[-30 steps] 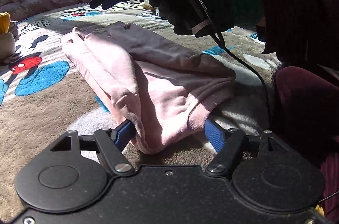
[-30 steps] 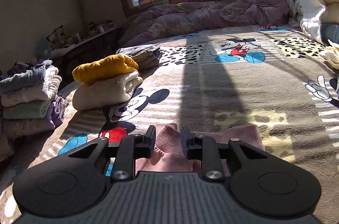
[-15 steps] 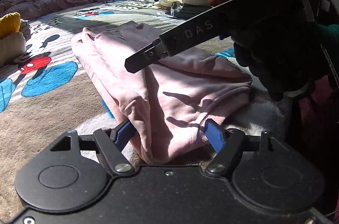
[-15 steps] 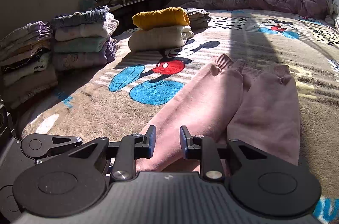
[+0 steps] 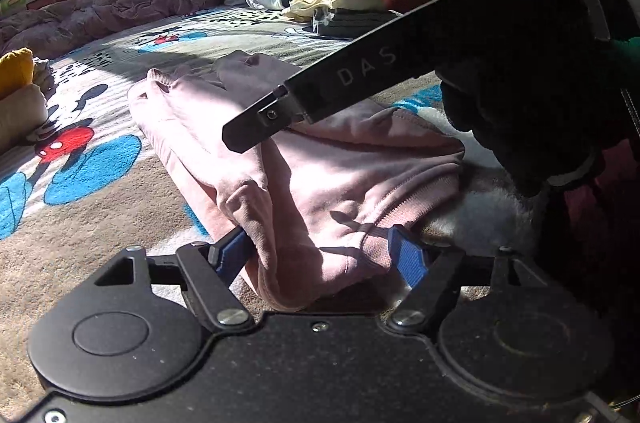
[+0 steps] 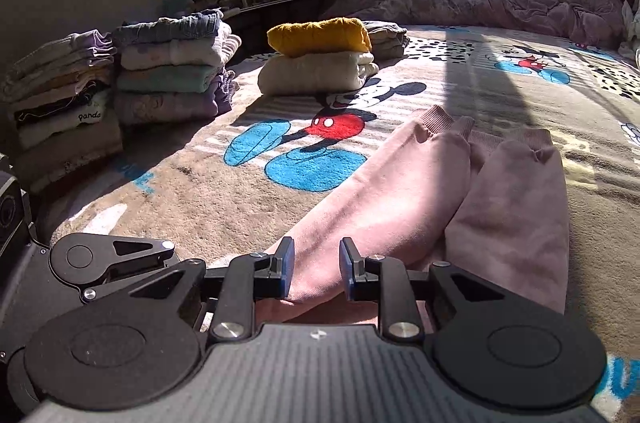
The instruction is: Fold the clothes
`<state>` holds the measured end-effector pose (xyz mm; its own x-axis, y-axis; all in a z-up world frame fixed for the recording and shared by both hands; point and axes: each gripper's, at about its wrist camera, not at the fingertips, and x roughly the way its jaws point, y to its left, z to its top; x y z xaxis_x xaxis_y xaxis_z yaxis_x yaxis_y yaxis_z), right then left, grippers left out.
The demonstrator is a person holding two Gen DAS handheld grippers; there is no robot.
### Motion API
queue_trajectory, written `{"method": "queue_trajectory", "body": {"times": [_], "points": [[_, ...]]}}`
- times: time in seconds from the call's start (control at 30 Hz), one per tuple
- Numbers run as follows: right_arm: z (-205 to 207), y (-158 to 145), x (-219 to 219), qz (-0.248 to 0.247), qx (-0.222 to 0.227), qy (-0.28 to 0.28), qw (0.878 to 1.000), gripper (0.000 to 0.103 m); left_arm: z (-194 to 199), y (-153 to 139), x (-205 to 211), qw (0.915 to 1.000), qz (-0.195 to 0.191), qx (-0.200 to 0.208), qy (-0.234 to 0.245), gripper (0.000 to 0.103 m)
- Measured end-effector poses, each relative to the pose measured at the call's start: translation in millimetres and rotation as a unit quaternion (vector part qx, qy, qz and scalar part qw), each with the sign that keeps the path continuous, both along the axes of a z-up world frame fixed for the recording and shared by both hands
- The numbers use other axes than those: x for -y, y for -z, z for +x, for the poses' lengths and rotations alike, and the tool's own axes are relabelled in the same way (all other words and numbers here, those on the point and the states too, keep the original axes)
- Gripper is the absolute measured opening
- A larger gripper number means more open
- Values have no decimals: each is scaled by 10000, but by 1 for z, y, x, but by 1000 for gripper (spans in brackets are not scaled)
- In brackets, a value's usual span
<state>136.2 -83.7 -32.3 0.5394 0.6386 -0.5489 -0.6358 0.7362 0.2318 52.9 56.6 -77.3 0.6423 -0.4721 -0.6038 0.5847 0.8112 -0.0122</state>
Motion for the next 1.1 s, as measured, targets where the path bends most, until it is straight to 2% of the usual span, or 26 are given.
{"method": "queue_trajectory", "body": {"times": [0.1, 0.13, 0.23, 0.3, 0.4, 0.43, 0.5, 0.6, 0.7, 0.8, 0.87, 0.97, 1.1], "points": [[1, 2, 3, 136, -124, 67, 9998, 26, -7, -6, 7, 9992, 343, 214, 63, 74], [0, 3, 4, 159, -143, 75, 9997, 26, -10, -12, 4, 9991, 287, 291, 78, 74], [-1, 5, 7, 229, -203, 99, 9995, 26, -8, -24, -6, 9993, -190, 329, -2, 74], [-1, 8, 10, 305, -249, 156, 9991, 26, -4, -22, -5, 9993, -265, 271, -43, 74], [3, 12, 16, 517, -415, 315, 9973, 26, 4, -1, 9, 9998, 36, -99, 167, 75], [4, 13, 18, 563, -464, 358, 9967, 26, 2, 5, 15, 9994, 254, -30, 223, 76], [5, 15, 20, 593, -539, 392, 9960, 27, -1, 3, 19, 9991, 346, 60, 243, 76], [4, 15, 22, 575, -569, 361, 9961, 27, -9, -18, 7, 9994, -59, 265, 209, 76], [0, 15, 26, 629, -611, 312, 9957, 27, -10, -25, -8, 9986, -456, 207, 187, 76], [-9, 22, 34, 790, -838, 171, 9932, 27, -8, -19, -9, 9988, -425, 101, 217, 76], [-16, 30, 32, 644, -945, -44, 9934, 27, -8, -17, -8, 9988, -386, 61, 283, 76], [-25, 40, 17, 122, -962, -497, 9940, 22, -9, -16, -5, 9987, -322, 83, 379, 77], [-19, 35, -1, -358, -991, -814, 9911, 15, -5, -14, -3, 9982, -459, 50, 378, 77]]}}
